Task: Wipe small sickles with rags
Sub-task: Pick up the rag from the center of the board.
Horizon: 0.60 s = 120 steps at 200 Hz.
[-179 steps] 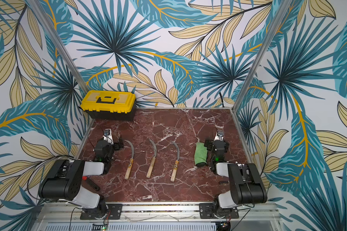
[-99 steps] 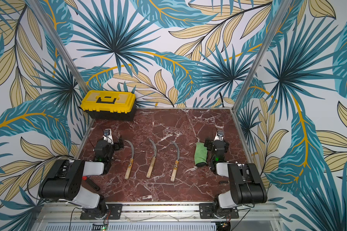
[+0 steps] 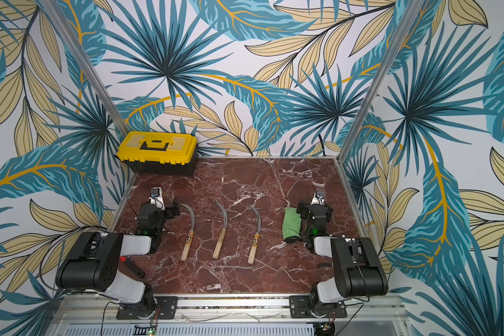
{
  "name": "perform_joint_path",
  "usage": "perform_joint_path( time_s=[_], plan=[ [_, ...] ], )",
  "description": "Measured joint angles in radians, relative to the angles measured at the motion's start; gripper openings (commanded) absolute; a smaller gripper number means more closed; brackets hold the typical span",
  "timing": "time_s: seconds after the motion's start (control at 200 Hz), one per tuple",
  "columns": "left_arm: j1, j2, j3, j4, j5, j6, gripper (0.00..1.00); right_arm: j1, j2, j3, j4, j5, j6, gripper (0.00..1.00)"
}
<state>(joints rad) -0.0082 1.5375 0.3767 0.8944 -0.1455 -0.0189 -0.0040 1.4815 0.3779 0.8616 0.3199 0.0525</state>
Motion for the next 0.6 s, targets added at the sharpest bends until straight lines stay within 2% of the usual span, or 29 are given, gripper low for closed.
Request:
perform_joint_path(
  time_s=[0.35,0.461,0.526,0.601],
  plan=[
    [0.0,0.0,0.001,-0.003,0.001,0.0,0.99,0.0,0.0,0.0,0.0,0.0,0.0,1.0],
    [0.0,-0.043,0.063,-0.15,-0.003,-0.001,1.0,0.0,-0.002,0.001,-0.002,0.005,0.0,1.0],
    [0.0,-0.105,0.134,-0.275,-0.002,-0.018,1.0,0.0,-0.031,0.031,-0.096,0.037,0.01,0.99],
    [0.002,-0.203,0.21,-0.384,0.017,-0.069,0.99,-0.001,-0.096,0.153,-0.338,0.118,0.043,1.0]
  ],
)
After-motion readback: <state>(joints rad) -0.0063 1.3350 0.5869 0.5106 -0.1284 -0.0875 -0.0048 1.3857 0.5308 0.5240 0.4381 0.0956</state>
